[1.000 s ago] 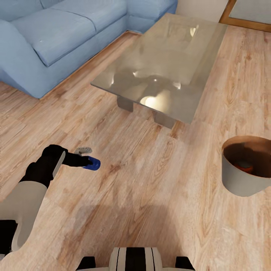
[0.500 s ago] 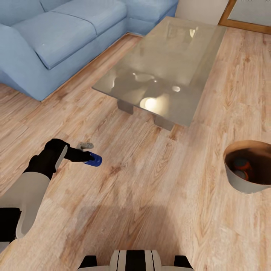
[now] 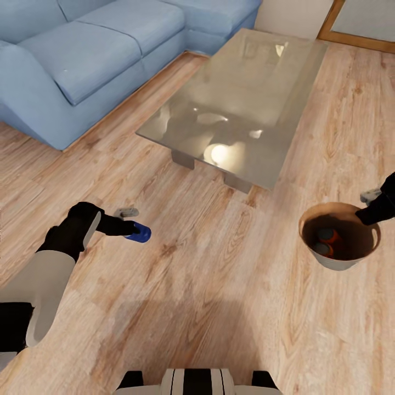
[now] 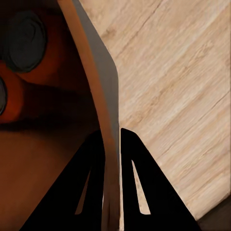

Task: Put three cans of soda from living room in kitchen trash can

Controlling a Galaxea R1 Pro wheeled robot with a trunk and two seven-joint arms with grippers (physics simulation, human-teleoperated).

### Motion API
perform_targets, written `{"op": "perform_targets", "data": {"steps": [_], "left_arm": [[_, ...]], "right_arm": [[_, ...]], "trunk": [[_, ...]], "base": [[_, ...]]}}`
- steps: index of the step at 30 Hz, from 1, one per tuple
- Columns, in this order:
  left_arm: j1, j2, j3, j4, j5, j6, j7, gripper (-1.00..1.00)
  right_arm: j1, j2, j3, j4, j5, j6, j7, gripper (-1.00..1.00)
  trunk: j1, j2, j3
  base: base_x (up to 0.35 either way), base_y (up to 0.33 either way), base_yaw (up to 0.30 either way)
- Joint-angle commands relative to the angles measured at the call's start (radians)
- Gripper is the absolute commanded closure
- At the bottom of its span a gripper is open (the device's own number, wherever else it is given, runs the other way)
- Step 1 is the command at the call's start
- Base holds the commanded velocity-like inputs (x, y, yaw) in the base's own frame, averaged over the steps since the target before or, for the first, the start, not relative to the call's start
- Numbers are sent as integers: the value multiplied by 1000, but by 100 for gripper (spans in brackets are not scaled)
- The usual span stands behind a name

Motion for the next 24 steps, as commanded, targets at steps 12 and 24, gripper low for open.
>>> {"op": "perform_targets", "data": {"steps": [12,24], "left_arm": [[-64,-52,-14,2,-3,0,-6,100],[-107,-75,-29,23,-6,0,-2,100]], "right_arm": [[207,107,4,-295,-159,198,27,100],[205,134,33,-288,-161,195,47,100]], "trunk": [[-46,84,38],[-61,112,50]], "base": [[0,0,0],[0,0,0]]}}
